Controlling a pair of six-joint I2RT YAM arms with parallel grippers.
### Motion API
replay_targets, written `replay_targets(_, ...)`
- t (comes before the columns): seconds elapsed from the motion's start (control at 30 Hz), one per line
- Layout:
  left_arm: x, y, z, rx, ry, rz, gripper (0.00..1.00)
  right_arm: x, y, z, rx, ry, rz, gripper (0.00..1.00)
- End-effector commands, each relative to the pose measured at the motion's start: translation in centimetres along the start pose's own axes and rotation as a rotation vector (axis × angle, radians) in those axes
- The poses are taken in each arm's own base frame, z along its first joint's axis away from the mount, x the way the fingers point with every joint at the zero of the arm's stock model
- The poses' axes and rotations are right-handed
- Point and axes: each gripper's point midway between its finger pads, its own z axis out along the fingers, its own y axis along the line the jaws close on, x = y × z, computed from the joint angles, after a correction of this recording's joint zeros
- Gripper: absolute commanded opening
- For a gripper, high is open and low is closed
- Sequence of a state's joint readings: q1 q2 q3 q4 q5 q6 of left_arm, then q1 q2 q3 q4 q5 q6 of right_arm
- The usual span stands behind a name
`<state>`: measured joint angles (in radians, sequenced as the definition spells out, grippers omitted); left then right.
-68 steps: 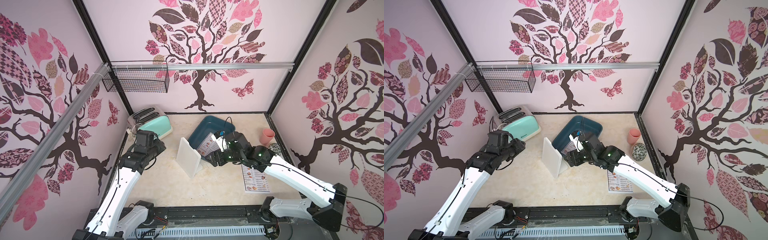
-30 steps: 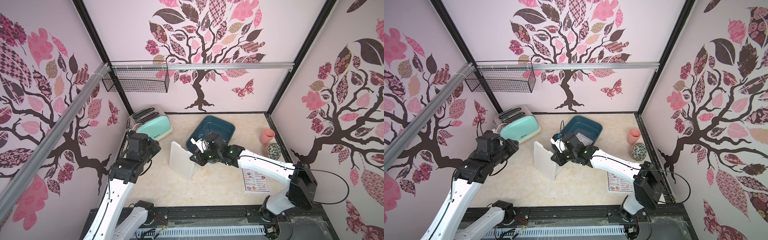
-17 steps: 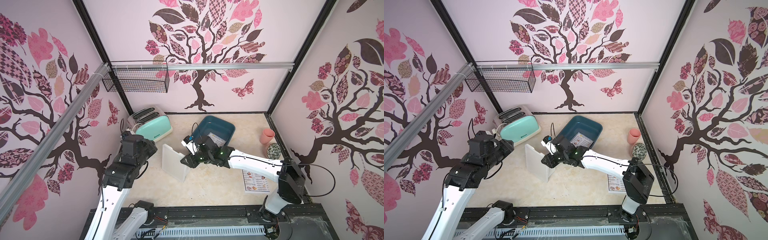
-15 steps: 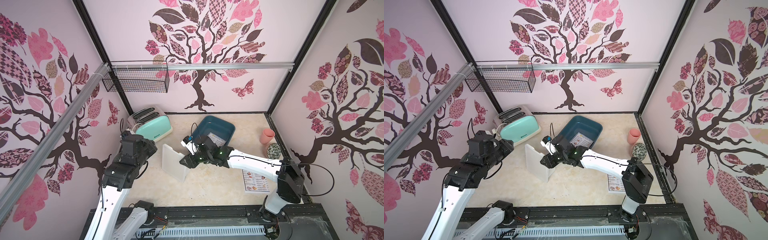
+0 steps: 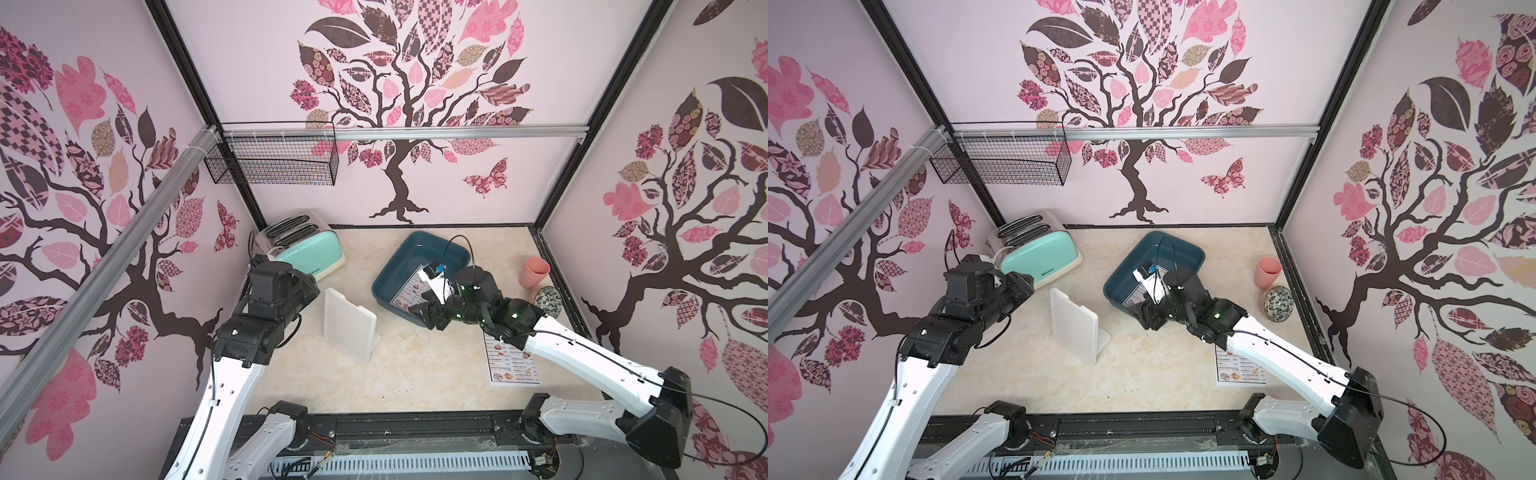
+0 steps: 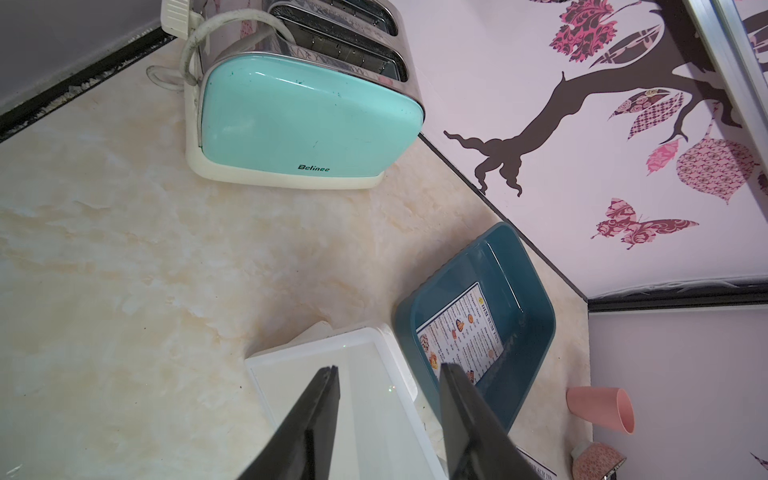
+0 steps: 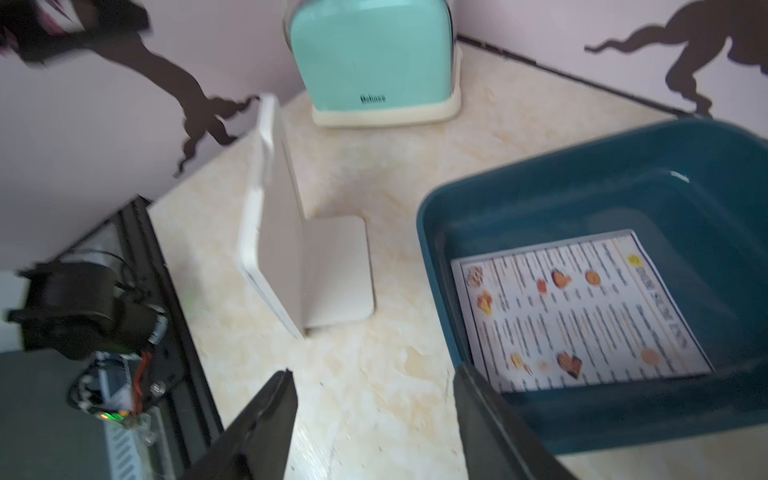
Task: Replace the menus in the menu holders
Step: Adjust the storage box at the center of the board.
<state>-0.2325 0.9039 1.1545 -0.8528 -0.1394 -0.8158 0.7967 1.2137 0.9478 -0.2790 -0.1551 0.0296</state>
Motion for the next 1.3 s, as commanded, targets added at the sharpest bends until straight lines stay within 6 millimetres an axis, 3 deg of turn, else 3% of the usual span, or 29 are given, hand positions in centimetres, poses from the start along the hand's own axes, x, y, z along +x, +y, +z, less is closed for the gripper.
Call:
replay_targets(0.0,-0.3,-1.0,0.6,0.039,-0.006,0.001,0.45,3.1,-1.4,2.7,0.050,0.096,-0.112,0.64)
replay_targets(0.27,-1.4,-1.6,0.2,0.036,-0.029,0.036,0.45,4.3,-2.1,8.4,0.029,0.212,-0.133,0.60)
replay_targets(0.53,-1.7,-1.7,0.6,0.026,-0.032,0.038,0.45,4.7,-3.0,11.5,0.047,0.275,-0.141,0.54)
replay_targets(0.77,-2.3,-2.3,1.1,0.021,-0.037,0.065,0.45,5.6,-4.1,13.4,0.084,0.324,-0.105,0.43)
replay_targets(0.9,-2.5,-2.5,1.3,0.015,-0.035,0.080,0.45,5.7,-4.4,14.0,0.098,0.336,-0.099,0.39)
replay_targets(1.0,-2.7,-2.7,1.4,0.013,-0.035,0.082,0.45,4.3,-4.0,13.5,0.080,0.328,-0.097,0.38)
replay_targets(1.17,-2.9,-2.9,1.5,0.009,-0.036,0.085,0.44,-1.8,-2.4,10.5,0.047,0.205,-0.070,0.49)
replay_targets(1.27,-2.8,-2.9,1.8,0.012,-0.029,0.074,0.45,-0.9,-3.2,10.5,0.090,0.193,-0.070,0.57)
